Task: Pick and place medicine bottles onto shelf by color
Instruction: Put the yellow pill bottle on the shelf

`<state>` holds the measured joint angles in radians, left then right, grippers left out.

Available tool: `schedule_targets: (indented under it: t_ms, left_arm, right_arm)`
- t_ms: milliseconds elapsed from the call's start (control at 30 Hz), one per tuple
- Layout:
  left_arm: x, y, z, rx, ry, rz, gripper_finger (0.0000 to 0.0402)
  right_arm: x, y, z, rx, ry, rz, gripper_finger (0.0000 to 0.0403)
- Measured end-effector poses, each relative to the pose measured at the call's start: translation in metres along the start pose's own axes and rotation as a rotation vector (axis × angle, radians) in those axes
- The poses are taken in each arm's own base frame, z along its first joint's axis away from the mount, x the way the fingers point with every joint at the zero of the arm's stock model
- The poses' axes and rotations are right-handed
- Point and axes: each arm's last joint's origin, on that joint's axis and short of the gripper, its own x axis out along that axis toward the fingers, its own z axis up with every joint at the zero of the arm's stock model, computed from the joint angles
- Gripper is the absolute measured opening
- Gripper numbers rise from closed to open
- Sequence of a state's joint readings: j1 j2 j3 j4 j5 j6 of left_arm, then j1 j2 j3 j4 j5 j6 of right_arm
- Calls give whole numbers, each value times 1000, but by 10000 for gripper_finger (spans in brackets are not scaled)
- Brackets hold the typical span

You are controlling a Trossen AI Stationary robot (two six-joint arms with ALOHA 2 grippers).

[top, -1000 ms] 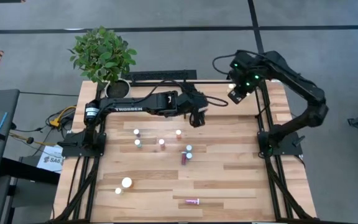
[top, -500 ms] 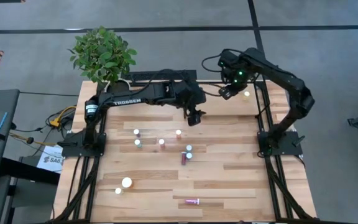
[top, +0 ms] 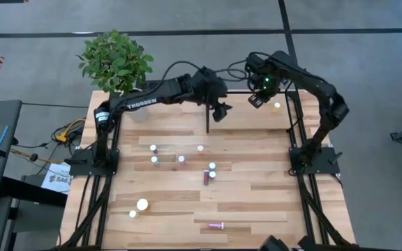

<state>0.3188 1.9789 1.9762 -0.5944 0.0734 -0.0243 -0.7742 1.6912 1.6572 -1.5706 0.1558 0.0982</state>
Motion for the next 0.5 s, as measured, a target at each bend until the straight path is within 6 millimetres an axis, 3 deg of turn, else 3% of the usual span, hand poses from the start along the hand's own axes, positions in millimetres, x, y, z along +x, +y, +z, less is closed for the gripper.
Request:
schedule_targets:
  t_ms: [167, 500]
  left_arm:
    - [-1, 13, 5, -67, -48, 21, 256]
    - [-3, 33, 8, -169, -88, 63, 256]
  right_arm:
    - [8, -13, -8, 12, 28, -34, 123]
    - [30, -10, -65, 44, 118, -40, 123]
